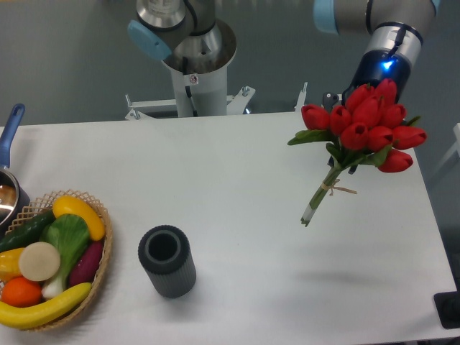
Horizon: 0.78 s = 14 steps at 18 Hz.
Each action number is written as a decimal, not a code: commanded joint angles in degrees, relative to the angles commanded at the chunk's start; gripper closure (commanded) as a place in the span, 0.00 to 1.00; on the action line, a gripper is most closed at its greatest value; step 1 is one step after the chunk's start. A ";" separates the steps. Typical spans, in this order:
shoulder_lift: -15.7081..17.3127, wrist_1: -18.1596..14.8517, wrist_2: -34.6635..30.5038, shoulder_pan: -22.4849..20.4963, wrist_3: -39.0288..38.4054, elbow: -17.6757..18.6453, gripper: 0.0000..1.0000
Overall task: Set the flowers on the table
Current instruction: 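Carry the red tulip bouquet in the gripper toward the table center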
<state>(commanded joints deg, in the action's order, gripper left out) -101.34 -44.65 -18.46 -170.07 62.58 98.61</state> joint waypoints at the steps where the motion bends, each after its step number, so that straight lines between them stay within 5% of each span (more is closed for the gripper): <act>1: 0.09 0.00 -0.26 0.00 0.26 0.44 0.63; 9: 1.76 -0.17 -10.18 0.44 -0.09 0.62 0.63; 14: 2.90 -0.35 -22.03 3.24 0.00 0.62 0.63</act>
<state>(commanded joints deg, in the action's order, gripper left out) -98.44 -45.00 -40.49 -166.83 62.58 99.23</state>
